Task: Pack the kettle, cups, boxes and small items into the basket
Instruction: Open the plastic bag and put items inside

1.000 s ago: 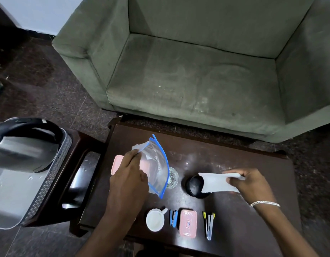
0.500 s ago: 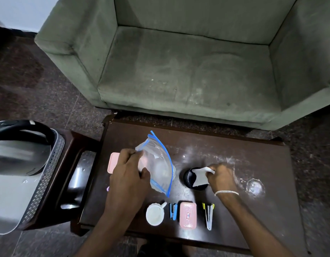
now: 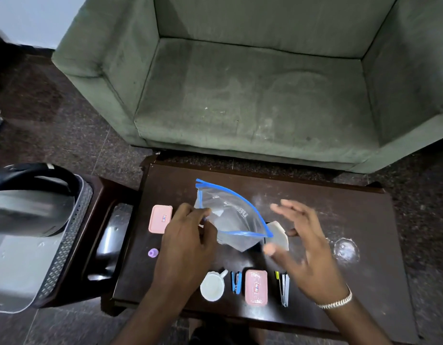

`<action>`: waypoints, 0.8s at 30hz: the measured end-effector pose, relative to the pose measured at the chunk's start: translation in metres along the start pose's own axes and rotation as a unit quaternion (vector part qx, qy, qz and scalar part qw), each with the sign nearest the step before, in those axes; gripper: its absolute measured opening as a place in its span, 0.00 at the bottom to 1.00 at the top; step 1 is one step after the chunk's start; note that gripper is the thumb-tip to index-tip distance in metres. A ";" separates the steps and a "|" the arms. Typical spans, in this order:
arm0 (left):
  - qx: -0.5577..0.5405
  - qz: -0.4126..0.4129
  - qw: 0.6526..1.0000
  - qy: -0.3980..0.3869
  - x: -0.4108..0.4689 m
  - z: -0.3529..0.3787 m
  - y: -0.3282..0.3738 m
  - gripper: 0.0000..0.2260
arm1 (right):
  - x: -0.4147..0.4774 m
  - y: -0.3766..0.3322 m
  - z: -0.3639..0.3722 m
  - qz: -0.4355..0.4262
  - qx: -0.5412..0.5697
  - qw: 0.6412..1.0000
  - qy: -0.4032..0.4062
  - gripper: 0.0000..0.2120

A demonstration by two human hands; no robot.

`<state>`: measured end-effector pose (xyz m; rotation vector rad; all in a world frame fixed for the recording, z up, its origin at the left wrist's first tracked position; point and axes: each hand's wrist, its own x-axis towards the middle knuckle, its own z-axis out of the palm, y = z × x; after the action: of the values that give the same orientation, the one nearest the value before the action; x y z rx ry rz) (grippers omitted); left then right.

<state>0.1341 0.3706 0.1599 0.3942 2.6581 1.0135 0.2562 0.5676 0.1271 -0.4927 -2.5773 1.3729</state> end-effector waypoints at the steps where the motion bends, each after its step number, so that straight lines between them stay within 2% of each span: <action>1: 0.005 0.004 1.000 0.002 -0.001 0.000 0.002 0.11 | -0.001 -0.012 0.000 -0.028 -0.031 0.999 -0.027 0.32; 4: 0.001 0.013 1.000 0.006 -0.005 -0.003 0.011 0.11 | 0.007 -0.036 0.003 -0.041 -0.201 0.974 -0.097 0.31; 7: -0.031 0.033 0.999 0.029 -0.010 -0.011 0.016 0.09 | 0.023 -0.050 0.002 -0.008 -0.294 0.944 -0.149 0.18; 10: -0.096 0.063 0.991 0.069 -0.008 -0.026 0.008 0.07 | 0.037 -0.062 -0.012 -0.036 -0.205 0.968 -0.136 0.06; 12: -0.144 0.056 0.985 0.081 -0.001 -0.035 -0.005 0.19 | 0.046 -0.070 -0.025 -0.048 -0.141 0.981 -0.123 0.06; 13: -0.181 0.034 0.981 0.061 0.004 -0.040 -0.012 0.29 | 0.052 -0.074 -0.033 -0.051 -0.113 0.985 -0.120 0.09; 15: -0.234 -0.003 0.972 -0.031 0.020 -0.046 -0.028 0.48 | 0.064 -0.082 -0.050 -0.043 -0.068 0.988 -0.128 0.11; 17: -0.240 0.013 0.960 -0.142 0.032 -0.046 -0.039 0.58 | 0.076 -0.085 -0.069 -0.021 -0.006 0.986 -0.164 0.10; 20: -0.310 0.021 0.925 -0.219 0.044 -0.034 -0.036 0.55 | 0.092 -0.086 -0.093 -0.014 0.101 0.974 -0.203 0.09; 24: -0.417 0.036 0.872 -0.253 0.055 -0.018 -0.009 0.40 | 0.110 -0.080 -0.112 -0.011 0.183 0.964 -0.192 0.10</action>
<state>0.0752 0.3722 0.1581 0.4668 1.5613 1.6705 0.1727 0.6531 0.2567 -0.1440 -2.4902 2.0529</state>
